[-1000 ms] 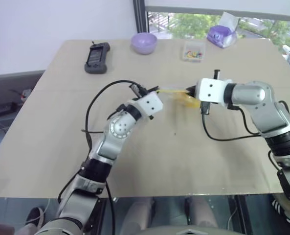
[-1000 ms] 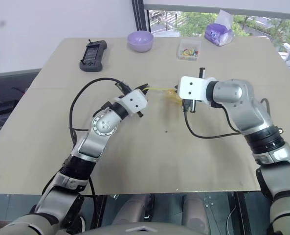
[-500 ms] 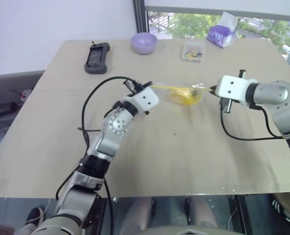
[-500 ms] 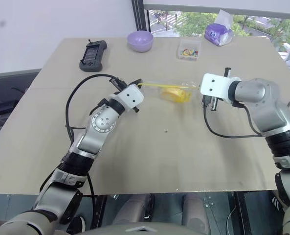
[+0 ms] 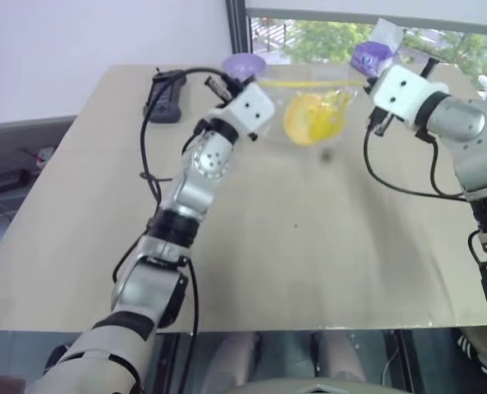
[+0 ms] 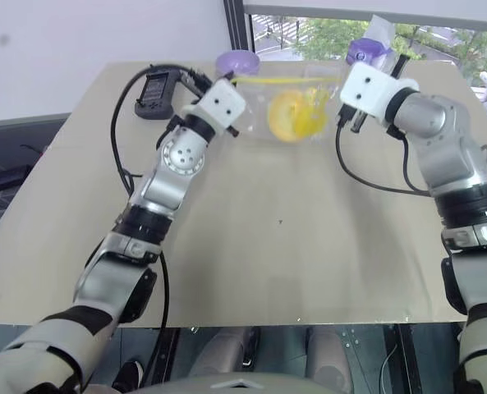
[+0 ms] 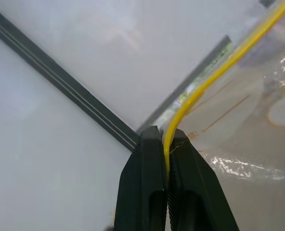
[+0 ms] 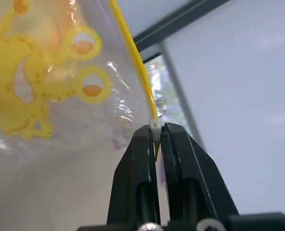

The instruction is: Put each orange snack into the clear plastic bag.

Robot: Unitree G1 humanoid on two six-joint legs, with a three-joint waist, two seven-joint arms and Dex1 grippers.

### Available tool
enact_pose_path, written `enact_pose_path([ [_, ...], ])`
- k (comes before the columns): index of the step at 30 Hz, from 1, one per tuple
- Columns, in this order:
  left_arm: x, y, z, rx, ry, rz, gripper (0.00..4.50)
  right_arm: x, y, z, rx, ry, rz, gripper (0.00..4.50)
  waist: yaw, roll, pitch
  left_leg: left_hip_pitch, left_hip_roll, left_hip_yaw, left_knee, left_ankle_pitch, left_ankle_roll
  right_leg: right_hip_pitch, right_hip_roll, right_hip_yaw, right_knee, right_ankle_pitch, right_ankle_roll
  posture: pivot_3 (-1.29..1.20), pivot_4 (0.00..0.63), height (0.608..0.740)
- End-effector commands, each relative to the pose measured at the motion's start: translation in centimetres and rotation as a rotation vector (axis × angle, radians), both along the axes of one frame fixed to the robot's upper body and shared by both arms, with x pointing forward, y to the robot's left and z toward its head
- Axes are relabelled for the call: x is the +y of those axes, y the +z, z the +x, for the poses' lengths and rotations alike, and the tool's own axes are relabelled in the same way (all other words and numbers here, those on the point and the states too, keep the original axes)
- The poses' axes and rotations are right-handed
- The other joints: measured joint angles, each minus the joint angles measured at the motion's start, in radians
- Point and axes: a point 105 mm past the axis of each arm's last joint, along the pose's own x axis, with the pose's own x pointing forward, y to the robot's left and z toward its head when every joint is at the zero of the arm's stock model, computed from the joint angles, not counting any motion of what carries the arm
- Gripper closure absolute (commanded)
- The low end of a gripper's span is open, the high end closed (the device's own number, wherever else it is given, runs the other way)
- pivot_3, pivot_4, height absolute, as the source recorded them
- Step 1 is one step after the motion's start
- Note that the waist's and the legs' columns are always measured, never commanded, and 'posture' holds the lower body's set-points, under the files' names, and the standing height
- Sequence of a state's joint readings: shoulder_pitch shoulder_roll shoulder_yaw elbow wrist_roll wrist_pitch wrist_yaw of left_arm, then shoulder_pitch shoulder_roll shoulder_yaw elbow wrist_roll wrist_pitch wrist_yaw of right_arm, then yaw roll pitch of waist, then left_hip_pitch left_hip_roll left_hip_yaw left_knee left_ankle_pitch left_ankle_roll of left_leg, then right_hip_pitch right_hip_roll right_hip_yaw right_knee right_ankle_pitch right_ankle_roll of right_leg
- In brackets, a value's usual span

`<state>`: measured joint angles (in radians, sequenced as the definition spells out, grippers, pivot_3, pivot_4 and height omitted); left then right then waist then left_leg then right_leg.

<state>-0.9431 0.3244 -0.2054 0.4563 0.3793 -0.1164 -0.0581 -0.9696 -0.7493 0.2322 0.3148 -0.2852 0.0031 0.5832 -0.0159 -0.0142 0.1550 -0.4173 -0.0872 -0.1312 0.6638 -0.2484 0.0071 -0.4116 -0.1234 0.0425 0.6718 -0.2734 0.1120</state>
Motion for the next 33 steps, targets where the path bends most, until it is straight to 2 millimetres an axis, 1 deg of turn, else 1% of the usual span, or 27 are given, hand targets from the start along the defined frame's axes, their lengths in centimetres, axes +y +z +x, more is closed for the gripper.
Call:
enact_pose_path([
  [1, 1.6, -1.4, -0.2, 0.039, -0.004, -0.023, 4.5, -2.6, -0.3, -0.8, 0.071, -0.048, 0.015, 4.39, -0.002, 0.0, 0.0, 0.0, 0.0, 0.0, -0.001, 0.0, 0.0, 0.0, 0.0, 0.0, 0.0, 0.0, 0.0, 0.0, 0.15, 0.74],
  [3, 1.5, -4.3, -1.1, 0.153, -0.06, 0.006, 4.5, -2.4, -3.0, -2.5, 0.205, 0.005, -0.028, 4.39, -0.004, 0.0, 0.0, 0.0, 0.0, 0.0, -0.002, 0.0, 0.0, -0.001, 0.0, 0.0, -0.001, 0.0, 0.0, 0.0, 0.15, 0.74],
  [4, 1.3, -5.7, -1.7, 0.209, -0.093, 0.036, 4.5, -2.3, -3.9, -3.1, 0.242, 0.017, -0.031, 4.39, -0.005, 0.0, 0.0, 0.0, 0.001, 0.0, -0.004, 0.0, 0.0, -0.001, 0.0, 0.0, -0.002, 0.0, 0.0, 0.0, 0.15, 0.74],
  [5, 1.0, -7.4, -2.9, 0.264, -0.142, 0.089, 4.5, -2.2, -5.0, -4.0, 0.296, 0.033, -0.029, 4.39, -0.01, 0.0, 0.0, 0.0, 0.001, 0.0, -0.004, 0.0, 0.0, -0.001, 0.0, 0.0, -0.003, 0.0, 0.0, 0.0, 0.15, 0.74],
  [6, 0.8, -8.9, -4.2, 0.326, -0.191, 0.116, 4.19, -1.9, -6.4, -5.1, 0.372, 0.065, -0.017, 4.47, -0.016, 0.0, 0.0, 0.0, 0.001, 0.0, -0.005, 0.0, 0.0, -0.001, 0.0, 0.0, -0.003, 0.0, 0.0, 0.0, 0.15, 0.74],
  [8, 0.7, -11.0, -6.9, 0.445, -0.27, 0.13, 3.53, -1.2, -8.9, -7.4, 0.531, 0.114, 0.016, 4.5, -0.025, 0.001, 0.0, -0.001, 0.003, 0.0, -0.005, 0.0, 0.0, -0.003, 0.0, 0.0, -0.002, 0.0, 0.0, 0.0, 0.15, 0.74],
  [10, 0.8, -12.5, -9.3, 0.549, -0.335, 0.151, 2.59, -1.0, -10.9, -9.8, 0.673, 0.145, 0.015, 4.5, -0.026, 0.001, 0.001, -0.002, 0.003, 0.0, -0.004, 0.0, 0.0, -0.003, 0.0, 0.001, -0.001, 0.0, 0.0, 0.0, 0.15, 0.74],
  [11, 0.9, -12.9, -10.3, 0.583, -0.364, 0.167, 2.12, -0.9, -11.4, -10.6, 0.713, 0.16, 0.012, 4.17, -0.025, 0.002, 0.001, -0.001, 0.004, 0.0, -0.004, 0.0, 0.0, -0.003, 0.0, 0.001, 0.001, 0.0, 0.0, 0.0, 0.15, 0.74],
  [12, 1.1, -13.3, -11.0, 0.624, -0.375, 0.167, 1.67, -1.0, -11.4, -11.0, 0.724, 0.152, 0.027, 3.77, -0.024, 0.002, 0.001, 0.0, 0.004, 0.0, -0.002, 0.0, 0.0, -0.003, 0.001, 0.001, 0.003, 0.0, 0.0, 0.0, 0.15, 0.74],
  [13, 1.5, -13.7, -11.6, 0.668, -0.379, 0.159, 1.01, -1.3, -11.4, -11.0, 0.726, 0.133, 0.041, 3.22, -0.024, 0.002, 0.001, 0.002, 0.004, 0.0, 0.001, 0.0, 0.001, 0.0, 0.001, 0.001, 0.005, 0.0, 0.0, 0.0, 0.15, 0.74],
  [14, 1.9, -13.8, -12.2, 0.689, -0.382, 0.173, 0.75, -1.8, -11.6, -11.4, 0.748, 0.114, 0.043, 2.93, -0.022, 0.003, 0.001, 0.003, 0.004, 0.0, 0.001, -0.002, 0.003, 0.001, 0.001, 0.001, 0.006, 0.0, 0.0, 0.0, 0.15, 0.74],
  [17, 3.7, -13.7, -13.4, 0.78, -0.38, 0.119, 0.74, -3.5, -11.8, -12.2, 0.794, 0.041, 0.058, 1.69, -0.017, 0.003, 0.001, 0.007, 0.004, -0.001, 0.002, -0.003, 0.005, 0.006, 0.001, -0.001, 0.006, 0.0, 0.0, 0.0, 0.15, 0.74],
  [19, 6.1, -13.2, -14.0, 0.843, -0.343, 0.081, 0.74, -5.0, -11.8, -13.9, 0.892, 0.031, 0.08, 1.69, -0.014, 0.003, 0.001, 0.008, 0.004, -0.001, 0.003, -0.003, 0.006, 0.007, 0.001, -0.001, 0.006, 0.0, 0.0, 0.0, 0.15, 0.74],
  [20, 7.3, -12.6, -14.1, 0.856, -0.326, 0.052, 0.74, -5.7, -11.3, -14.4, 0.909, 0.028, 0.13, 1.69, -0.012, 0.003, 0.001, 0.008, 0.004, -0.002, 0.003, -0.003, 0.005, 0.007, 0.001, -0.002, 0.006, 0.0, 0.0, 0.0, 0.15, 0.74],
  [22, 10.3, -11.1, -13.6, 0.875, -0.252, -0.038, 0.74, -7.6, -9.6, -14.6, 0.868, -0.002, 0.256, 1.69, -0.008, 0.003, 0.002, 0.006, 0.005, -0.003, 0.003, -0.003, 0.005, 0.006, 0.002, -0.003, 0.006, 0.0, 0.0, 0.0, 0.15, 0.74],
  [24, 12.6, -9.7, -13.5, 0.872, -0.216, -0.096, 0.74, -9.5, -8.2, -14.8, 0.831, -0.019, 0.375, 1.69, -0.005, 0.003, 0.002, 0.006, 0.005, -0.002, 0.003, -0.003, 0.005, 0.007, 0.002, -0.003, 0.005, 0.0, 0.0, 0.0, 0.15, 0.74],
  [27, 15.2, -7.7, -13.8, 0.859, -0.188, -0.142, 0.74, -12.9, -6.6, -15.9, 0.809, -0.07, 0.519, 1.69, 0.002, 0.003, 0.002, 0.007, 0.005, -0.002, 0.003, -0.003, 0.006, 0.007, 0.002, -0.003, 0.004, 0.0, 0.0, 0.0, 0.15, 0.74],
  [29, 16.0, -6.7, -14.3, 0.859, -0.199, -0.163, 0.74, -14.6, -6.0, -16.8, 0.809, -0.084, 0.574, 1.69, 0.006, 0.004, 0.002, 0.007, 0.005, -0.002, 0.003, -0.003, 0.006, 0.008, 0.002, -0.003, 0.003, 0.0, 0.0, 0.0, 0.15, 0.74],
  [30, 16.3, -6.5, -14.5, 0.866, -0.201, -0.162, 0.74, -15.4, -5.5, -17.3, 0.779, -0.072, 0.612, 1.69, 0.006, 0.004, 0.002, 0.007, 0.005, -0.002, 0.003, -0.004, 0.006, 0.008, 0.001, -0.003, 0.003, 0.0, 0.0, 0.0, 0.15, 0.74],
  [32, 16.8, -6.4, -15.2, 0.89, -0.206, -0.151, 0.74, -16.2, -4.6, -18.1, 0.708, -0.019, 0.646, 1.69, 0.005, 0.004, 0.002, 0.007, 0.005, -0.002, 0.003, -0.004, 0.006, 0.008, 0.001, -0.003, 0.002, 0.0, 0.0, 0.0, 0.15, 0.74],
  [33, 17.0, -6.4, -15.4, 0.902, -0.206, -0.148, 0.74, -16.4, -4.5, -18.3, 0.699, -0.012, 0.663, 1.69, 0.005, 0.004, 0.002, 0.007, 0.005, -0.001, 0.003, -0.004, 0.006, 0.009, 0.001, -0.003, 0.002, 0.0, 0.0, 0.0, 0.15, 0.74],
])
